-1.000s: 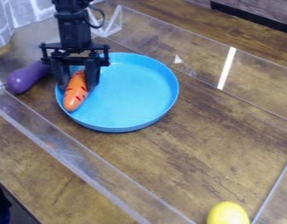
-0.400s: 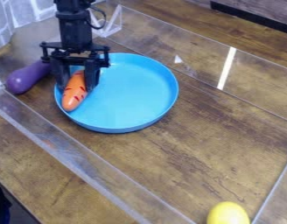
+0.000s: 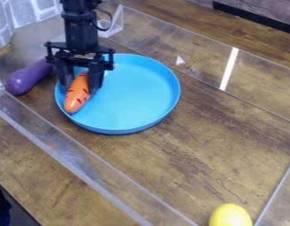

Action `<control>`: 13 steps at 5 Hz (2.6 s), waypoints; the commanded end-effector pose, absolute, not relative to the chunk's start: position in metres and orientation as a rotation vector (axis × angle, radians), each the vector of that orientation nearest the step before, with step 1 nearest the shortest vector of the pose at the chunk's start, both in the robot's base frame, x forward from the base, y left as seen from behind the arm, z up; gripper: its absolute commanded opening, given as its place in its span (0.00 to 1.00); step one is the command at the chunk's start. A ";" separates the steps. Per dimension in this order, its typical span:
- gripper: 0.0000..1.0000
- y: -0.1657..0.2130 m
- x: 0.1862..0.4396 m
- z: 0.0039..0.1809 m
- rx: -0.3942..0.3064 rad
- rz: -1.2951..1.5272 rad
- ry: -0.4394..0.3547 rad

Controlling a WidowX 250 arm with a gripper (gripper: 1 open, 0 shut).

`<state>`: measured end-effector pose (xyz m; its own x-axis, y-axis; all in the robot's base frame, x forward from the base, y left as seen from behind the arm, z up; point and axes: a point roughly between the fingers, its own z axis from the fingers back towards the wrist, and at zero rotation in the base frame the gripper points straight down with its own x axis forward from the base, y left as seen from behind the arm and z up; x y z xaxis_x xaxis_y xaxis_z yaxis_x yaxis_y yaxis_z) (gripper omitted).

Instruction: Move the carrot to the right side

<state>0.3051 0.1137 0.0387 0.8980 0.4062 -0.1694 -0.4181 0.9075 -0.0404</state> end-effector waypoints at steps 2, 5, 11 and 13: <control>0.00 0.107 0.317 0.076 -0.043 0.368 0.060; 0.00 0.098 0.320 0.090 -0.023 0.309 0.042; 0.00 0.076 0.329 0.107 0.013 0.193 0.017; 0.00 0.064 0.332 0.111 0.023 0.148 0.010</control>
<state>0.3220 0.0681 0.0766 0.9789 0.1644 -0.1214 -0.1634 0.9864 0.0180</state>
